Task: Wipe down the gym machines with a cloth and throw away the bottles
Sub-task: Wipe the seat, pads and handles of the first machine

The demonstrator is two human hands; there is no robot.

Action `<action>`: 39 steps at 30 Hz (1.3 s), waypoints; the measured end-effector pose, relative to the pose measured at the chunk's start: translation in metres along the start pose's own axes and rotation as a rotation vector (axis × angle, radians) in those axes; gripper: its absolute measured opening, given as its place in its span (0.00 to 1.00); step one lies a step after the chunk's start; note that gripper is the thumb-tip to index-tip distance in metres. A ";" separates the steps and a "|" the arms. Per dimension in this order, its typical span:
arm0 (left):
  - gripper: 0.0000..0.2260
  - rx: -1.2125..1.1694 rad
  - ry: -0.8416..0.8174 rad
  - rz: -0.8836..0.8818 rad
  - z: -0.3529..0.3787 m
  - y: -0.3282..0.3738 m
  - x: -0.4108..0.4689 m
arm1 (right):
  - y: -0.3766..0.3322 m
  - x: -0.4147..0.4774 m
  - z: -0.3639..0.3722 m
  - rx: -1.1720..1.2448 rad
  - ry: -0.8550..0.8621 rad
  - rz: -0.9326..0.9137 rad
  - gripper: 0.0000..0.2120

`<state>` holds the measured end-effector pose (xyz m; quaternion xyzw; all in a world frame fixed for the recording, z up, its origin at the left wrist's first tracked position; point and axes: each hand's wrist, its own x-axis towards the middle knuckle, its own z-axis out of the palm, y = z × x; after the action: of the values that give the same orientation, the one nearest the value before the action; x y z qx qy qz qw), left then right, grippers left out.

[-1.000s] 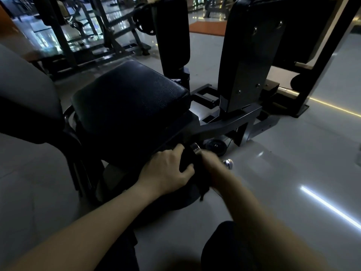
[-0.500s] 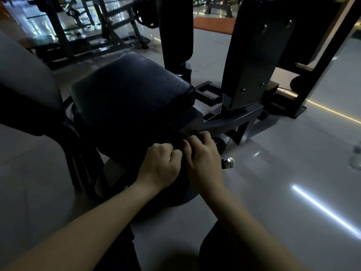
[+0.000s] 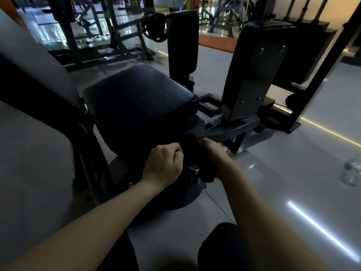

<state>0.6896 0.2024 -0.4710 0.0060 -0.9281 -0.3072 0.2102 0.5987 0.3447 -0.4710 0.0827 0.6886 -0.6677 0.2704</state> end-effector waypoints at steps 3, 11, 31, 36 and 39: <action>0.13 -0.028 -0.008 -0.026 0.001 -0.003 0.001 | 0.033 -0.022 0.010 -0.092 0.282 -0.306 0.17; 0.14 -0.037 0.071 -0.140 -0.002 -0.001 0.002 | 0.029 -0.026 0.004 -1.089 0.320 -0.924 0.20; 0.18 0.364 -0.339 -0.243 -0.061 -0.018 -0.040 | 0.070 -0.065 0.108 0.303 0.380 -0.229 0.13; 0.14 0.280 -0.148 -0.176 -0.066 -0.038 -0.063 | 0.081 -0.077 0.101 0.068 0.183 -0.142 0.14; 0.14 0.251 -0.153 -0.162 -0.065 -0.042 -0.061 | 0.057 -0.066 0.068 0.132 0.218 -0.132 0.12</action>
<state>0.7658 0.1398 -0.4721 0.0836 -0.9689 -0.2046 0.1113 0.6990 0.3007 -0.4870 0.1267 0.6724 -0.7149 0.1436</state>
